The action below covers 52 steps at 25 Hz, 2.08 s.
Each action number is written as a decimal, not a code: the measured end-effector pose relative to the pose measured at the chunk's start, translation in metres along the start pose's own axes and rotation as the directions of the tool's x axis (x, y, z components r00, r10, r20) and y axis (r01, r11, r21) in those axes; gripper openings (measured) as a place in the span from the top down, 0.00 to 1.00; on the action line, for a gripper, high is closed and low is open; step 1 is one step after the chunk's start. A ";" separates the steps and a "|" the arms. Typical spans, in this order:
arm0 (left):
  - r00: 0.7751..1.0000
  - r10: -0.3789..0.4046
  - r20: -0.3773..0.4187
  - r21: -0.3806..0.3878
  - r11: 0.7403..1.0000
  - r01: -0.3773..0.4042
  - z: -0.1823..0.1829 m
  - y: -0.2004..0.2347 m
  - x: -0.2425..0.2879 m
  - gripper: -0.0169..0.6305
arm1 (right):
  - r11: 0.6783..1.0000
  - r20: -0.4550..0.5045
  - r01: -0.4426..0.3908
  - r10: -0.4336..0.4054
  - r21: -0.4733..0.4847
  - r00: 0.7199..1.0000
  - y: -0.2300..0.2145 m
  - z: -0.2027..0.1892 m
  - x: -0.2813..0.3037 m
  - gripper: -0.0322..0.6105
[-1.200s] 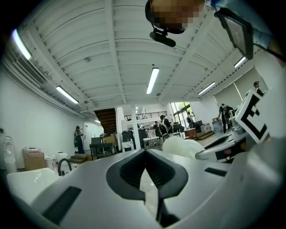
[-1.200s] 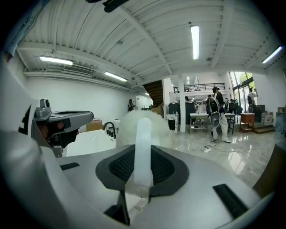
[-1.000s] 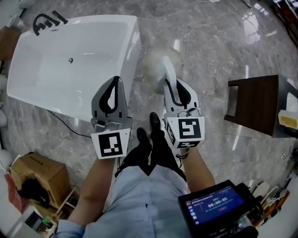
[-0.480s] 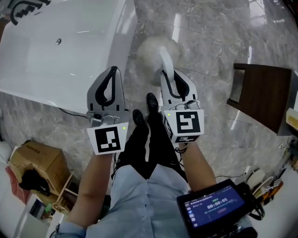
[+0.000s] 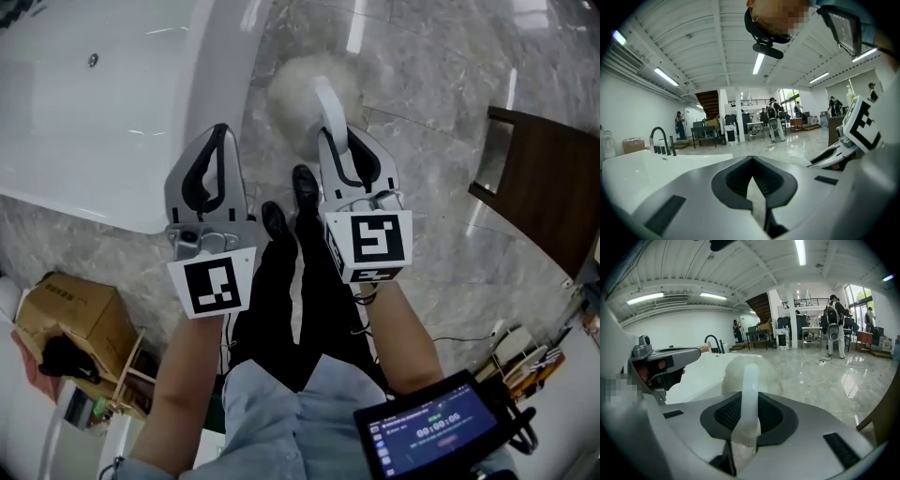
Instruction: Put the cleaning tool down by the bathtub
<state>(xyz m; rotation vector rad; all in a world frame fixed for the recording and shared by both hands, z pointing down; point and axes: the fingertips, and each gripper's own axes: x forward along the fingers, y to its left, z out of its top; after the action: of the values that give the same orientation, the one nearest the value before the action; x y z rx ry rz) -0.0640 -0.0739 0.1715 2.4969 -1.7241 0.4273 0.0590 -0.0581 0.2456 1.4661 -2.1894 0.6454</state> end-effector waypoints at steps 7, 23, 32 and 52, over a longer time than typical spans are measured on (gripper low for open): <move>1.000 -0.011 -0.024 0.000 1.000 0.011 -0.062 -0.010 0.021 0.95 | 1.000 -0.023 -0.013 0.013 0.012 1.000 -0.011 -0.048 0.040 0.80; 0.994 -0.029 -0.101 0.000 1.000 0.029 -0.216 -0.012 0.065 0.95 | 0.996 -0.132 -0.046 0.056 0.071 0.990 -0.007 -0.191 0.132 0.80; 0.990 -0.037 -0.138 0.033 0.999 0.042 -0.285 -0.014 0.079 0.95 | 0.996 -0.192 -0.034 0.049 0.079 0.980 -0.011 -0.259 0.163 0.80; 0.990 -0.037 -0.138 -0.034 0.999 0.032 -0.380 -0.002 0.108 0.95 | 0.998 -0.254 -0.051 0.061 0.047 0.965 -0.014 -0.329 0.232 0.80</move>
<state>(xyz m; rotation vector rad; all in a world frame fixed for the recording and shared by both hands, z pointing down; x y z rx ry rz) -0.0966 -0.0878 0.5654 2.4088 -1.6213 0.5512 0.0197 -0.0383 0.6457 1.2646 -2.0341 0.8516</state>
